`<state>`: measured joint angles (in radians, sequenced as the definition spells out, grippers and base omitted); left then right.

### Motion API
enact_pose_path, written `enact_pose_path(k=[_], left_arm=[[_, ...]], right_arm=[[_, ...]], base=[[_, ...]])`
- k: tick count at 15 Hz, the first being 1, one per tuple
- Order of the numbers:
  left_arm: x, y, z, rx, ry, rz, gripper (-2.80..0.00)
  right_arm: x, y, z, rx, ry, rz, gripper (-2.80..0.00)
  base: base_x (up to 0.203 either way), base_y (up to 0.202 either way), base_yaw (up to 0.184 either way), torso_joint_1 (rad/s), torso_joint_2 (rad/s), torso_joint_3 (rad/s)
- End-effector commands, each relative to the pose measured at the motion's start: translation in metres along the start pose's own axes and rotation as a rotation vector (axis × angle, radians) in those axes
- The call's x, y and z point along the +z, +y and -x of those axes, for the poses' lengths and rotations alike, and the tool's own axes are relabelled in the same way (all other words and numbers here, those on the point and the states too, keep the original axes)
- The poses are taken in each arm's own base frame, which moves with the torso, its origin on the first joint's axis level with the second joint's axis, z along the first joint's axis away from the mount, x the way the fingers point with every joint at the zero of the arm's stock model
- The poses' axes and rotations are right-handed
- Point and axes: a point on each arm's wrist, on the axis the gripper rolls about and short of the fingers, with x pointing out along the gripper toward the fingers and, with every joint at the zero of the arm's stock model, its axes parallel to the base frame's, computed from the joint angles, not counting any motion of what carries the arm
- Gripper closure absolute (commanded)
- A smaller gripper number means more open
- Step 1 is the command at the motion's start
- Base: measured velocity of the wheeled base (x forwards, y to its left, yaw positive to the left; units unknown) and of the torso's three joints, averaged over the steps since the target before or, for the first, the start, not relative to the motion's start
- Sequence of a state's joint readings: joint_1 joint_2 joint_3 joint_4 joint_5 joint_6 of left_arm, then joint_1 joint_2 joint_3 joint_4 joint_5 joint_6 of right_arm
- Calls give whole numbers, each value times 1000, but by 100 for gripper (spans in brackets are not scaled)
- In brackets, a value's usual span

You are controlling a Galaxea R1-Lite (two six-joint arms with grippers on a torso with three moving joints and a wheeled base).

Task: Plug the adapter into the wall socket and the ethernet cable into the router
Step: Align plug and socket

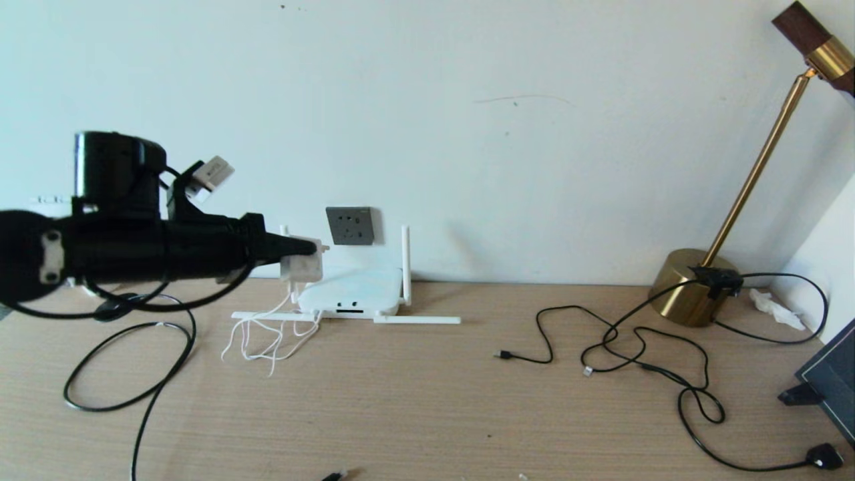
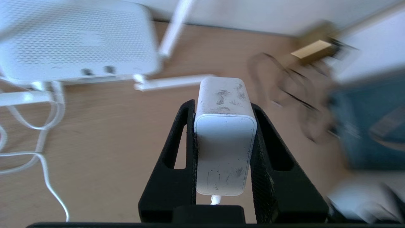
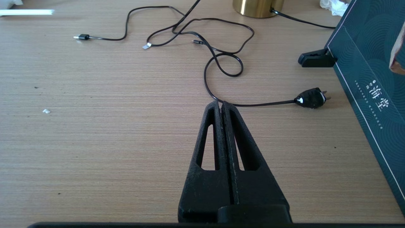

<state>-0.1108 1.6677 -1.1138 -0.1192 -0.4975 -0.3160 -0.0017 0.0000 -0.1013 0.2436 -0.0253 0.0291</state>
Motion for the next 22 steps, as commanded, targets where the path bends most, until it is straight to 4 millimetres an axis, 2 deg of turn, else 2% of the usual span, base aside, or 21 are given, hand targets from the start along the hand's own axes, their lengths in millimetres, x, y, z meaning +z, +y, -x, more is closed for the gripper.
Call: enact_pose_path(k=[1, 3, 5, 7, 9, 13, 19, 22], left_arm=[[-20, 5, -37, 119, -317, -129, 0], [-49, 26, -80, 246, -379, -176, 0], [-65, 47, -111, 331, -438, -237, 0], [-59, 60, -131, 416, -533, -332, 0], [-49, 65, -136, 465, -600, -384, 0], [-51, 67, -141, 465, -673, -435, 0], [-66, 65, -152, 437, -693, -454, 0], [-71, 56, -159, 406, -682, -457, 0]], right_arm=[[0, 0, 0, 1, 3, 0, 0], [0, 0, 0, 1, 2, 0, 0], [0, 0, 0, 0, 1, 0, 0], [0, 0, 0, 0, 1, 0, 0], [0, 0, 0, -1, 2, 0, 0], [0, 0, 0, 1, 2, 0, 0], [0, 0, 0, -1, 2, 0, 0], [0, 0, 0, 1, 2, 0, 0]], base=[[0, 0, 0, 0, 0, 0], [0, 0, 0, 0, 0, 0], [0, 0, 0, 0, 0, 0], [0, 0, 0, 0, 0, 0], [0, 0, 0, 0, 0, 0], [0, 0, 0, 0, 0, 0], [0, 0, 0, 0, 0, 0], [0, 0, 0, 0, 0, 0]])
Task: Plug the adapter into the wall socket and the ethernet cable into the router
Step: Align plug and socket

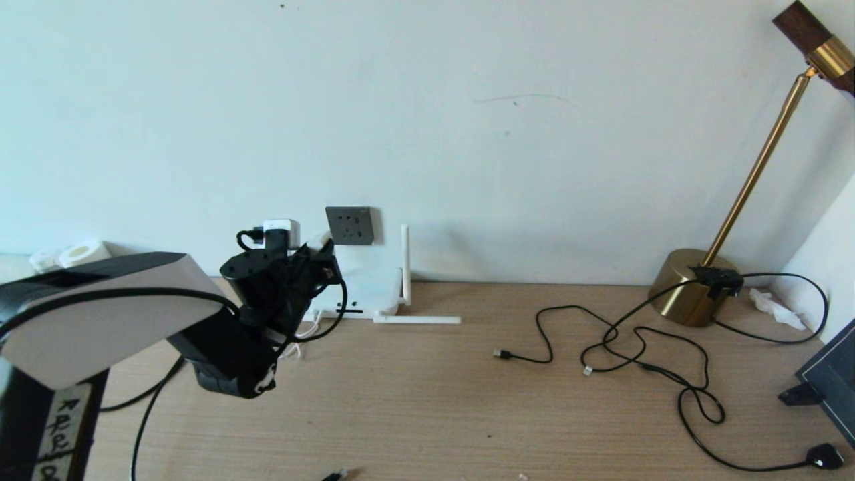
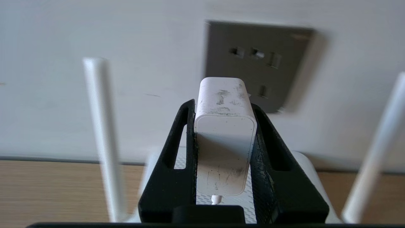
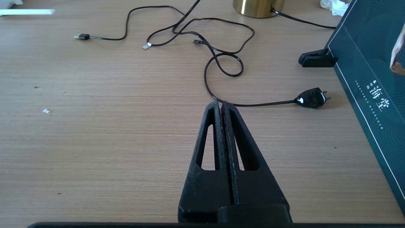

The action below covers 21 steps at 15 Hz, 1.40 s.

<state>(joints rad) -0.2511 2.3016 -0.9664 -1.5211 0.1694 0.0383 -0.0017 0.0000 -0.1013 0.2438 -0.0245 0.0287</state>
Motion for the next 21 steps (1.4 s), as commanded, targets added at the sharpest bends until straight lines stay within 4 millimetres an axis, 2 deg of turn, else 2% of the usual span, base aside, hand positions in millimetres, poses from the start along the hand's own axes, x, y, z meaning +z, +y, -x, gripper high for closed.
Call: enact_pose_path(k=[1, 7, 11, 21], left_arm=[[-4, -8, 0, -18, 0, 3, 0], [-9, -13, -8, -20, -15, 8, 0], [-2, -13, -15, -15, -55, 13, 0], [-6, -5, -23, 6, -69, 11, 0]], right_arm=[[0, 0, 0, -1, 2, 0, 0], [0, 0, 0, -1, 0, 0, 0], [0, 0, 0, 0, 2, 0, 0], [0, 0, 0, 0, 2, 0, 0]], base=[[0, 0, 0, 0, 0, 0], [0, 0, 0, 0, 0, 0], [0, 0, 0, 0, 0, 0], [0, 0, 0, 0, 0, 0]])
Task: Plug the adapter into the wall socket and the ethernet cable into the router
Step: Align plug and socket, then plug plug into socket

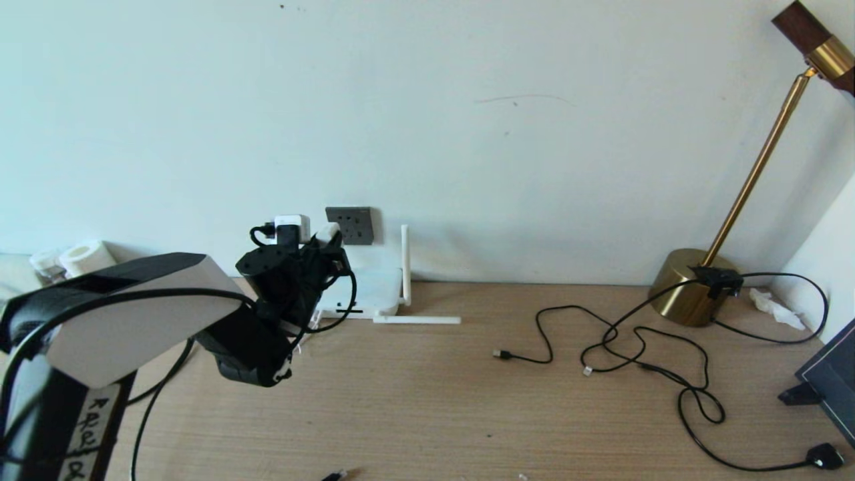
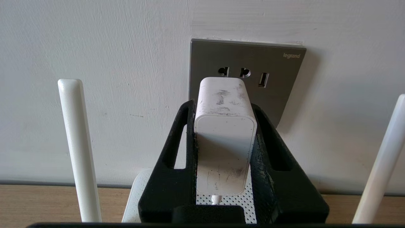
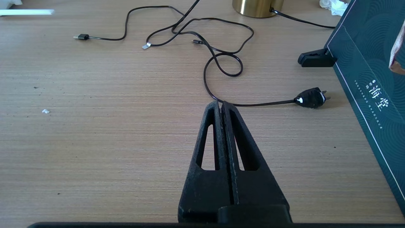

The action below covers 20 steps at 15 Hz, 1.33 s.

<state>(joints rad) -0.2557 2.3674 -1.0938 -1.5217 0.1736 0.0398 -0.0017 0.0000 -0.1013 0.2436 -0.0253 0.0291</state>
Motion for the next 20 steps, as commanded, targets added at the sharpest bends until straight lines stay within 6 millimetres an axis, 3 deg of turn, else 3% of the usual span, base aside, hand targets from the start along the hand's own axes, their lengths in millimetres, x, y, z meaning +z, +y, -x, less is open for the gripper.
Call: enact_pose_path(k=[1, 20], left_arm=[[-2, 1, -2, 4, -10, 2, 0], [-7, -7, -11, -13, -36, 6, 0]], right_arm=[[0, 0, 0, 1, 1, 0, 0], [0, 0, 0, -1, 2, 0, 0]], base=[[0, 0, 0, 0, 0, 0], [0, 0, 0, 0, 0, 0]])
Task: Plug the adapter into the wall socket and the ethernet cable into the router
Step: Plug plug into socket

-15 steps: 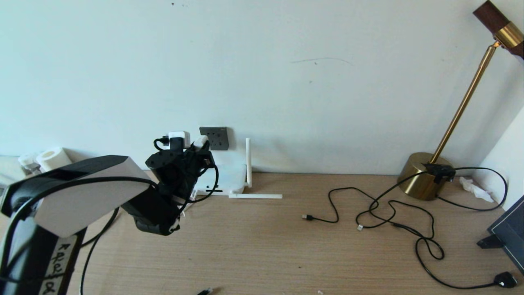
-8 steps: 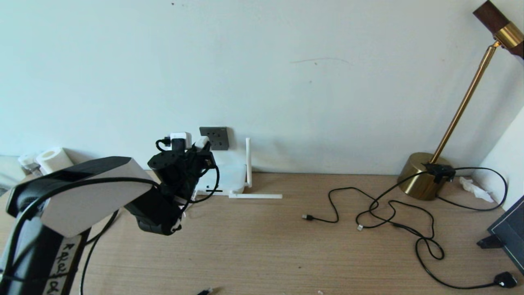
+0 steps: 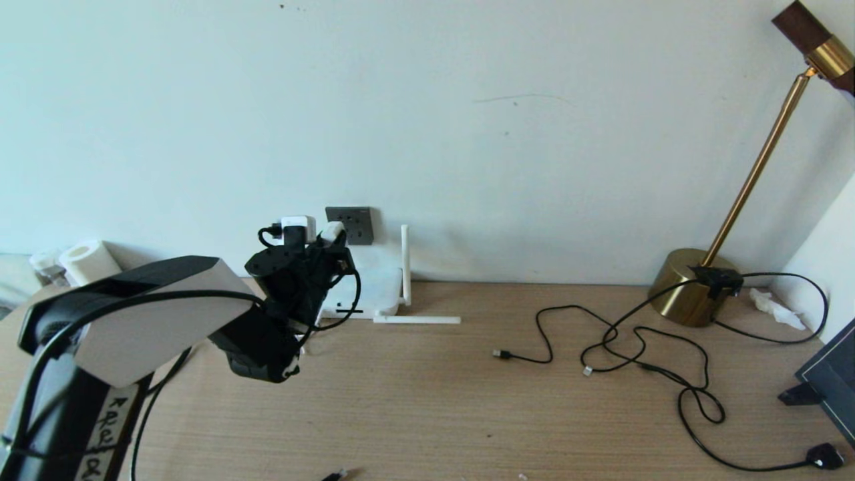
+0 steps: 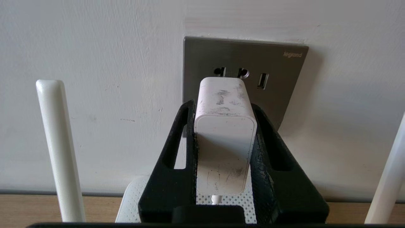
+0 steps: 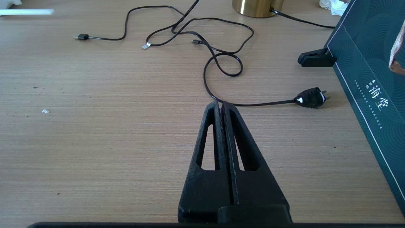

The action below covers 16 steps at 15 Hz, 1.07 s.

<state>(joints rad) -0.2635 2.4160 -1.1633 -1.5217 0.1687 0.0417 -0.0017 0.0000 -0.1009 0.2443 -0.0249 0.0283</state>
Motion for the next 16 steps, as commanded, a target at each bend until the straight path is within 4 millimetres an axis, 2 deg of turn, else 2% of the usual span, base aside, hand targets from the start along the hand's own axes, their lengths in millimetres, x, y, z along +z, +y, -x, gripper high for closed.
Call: enact_pose_path(k=[1, 16], left_arm=[[2, -3, -1, -4, -15, 3, 0], [-6, -6, -9, -8, -35, 7, 0]], right_arm=[[0, 0, 0, -1, 1, -1, 0], [0, 0, 0, 0, 1, -1, 0]], base=[[0, 0, 0, 0, 0, 0], [0, 0, 0, 0, 0, 0]])
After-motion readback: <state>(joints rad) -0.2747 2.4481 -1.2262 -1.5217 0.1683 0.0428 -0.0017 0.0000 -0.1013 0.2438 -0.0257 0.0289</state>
